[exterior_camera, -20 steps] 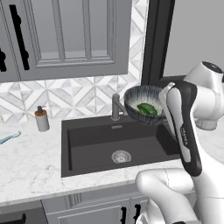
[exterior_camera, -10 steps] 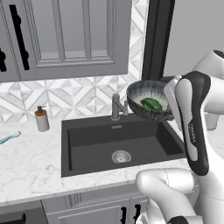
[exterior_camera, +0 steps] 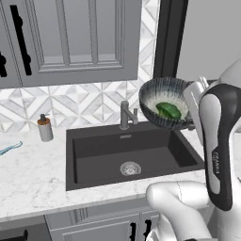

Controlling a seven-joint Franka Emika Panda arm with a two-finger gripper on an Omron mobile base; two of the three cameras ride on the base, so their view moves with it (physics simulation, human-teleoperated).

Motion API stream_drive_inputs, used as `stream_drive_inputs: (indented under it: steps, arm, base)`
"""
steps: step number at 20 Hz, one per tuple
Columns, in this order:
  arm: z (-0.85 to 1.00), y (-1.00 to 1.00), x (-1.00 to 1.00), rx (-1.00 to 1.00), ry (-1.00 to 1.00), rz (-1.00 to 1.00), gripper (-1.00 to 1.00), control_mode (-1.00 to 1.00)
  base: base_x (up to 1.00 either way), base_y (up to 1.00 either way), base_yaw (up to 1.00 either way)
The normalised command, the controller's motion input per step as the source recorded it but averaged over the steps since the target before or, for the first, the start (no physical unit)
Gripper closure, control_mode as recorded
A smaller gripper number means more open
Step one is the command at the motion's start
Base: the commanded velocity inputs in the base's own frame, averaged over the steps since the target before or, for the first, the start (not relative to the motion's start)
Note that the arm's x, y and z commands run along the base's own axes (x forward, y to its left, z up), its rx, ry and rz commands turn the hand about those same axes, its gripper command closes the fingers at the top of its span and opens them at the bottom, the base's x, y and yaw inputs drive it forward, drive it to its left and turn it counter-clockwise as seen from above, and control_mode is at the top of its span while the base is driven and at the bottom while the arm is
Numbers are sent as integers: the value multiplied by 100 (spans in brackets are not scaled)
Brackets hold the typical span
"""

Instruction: Pick the broccoli from the sink and place it in the bowl. Then pick the bowl and place it in the microwave. Then close the microwave door and press the start button.

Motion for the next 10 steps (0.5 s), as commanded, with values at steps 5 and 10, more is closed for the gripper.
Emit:
stream_drive_inputs:
  steps: [5, 10]
  arm:
    - [0, 0, 0, 0, 0, 0, 100, 100]
    - [0, 0, 0, 0, 0, 0, 100, 100]
  base:
    - [-1, 24, 3]
    - [-27, 99, 32]
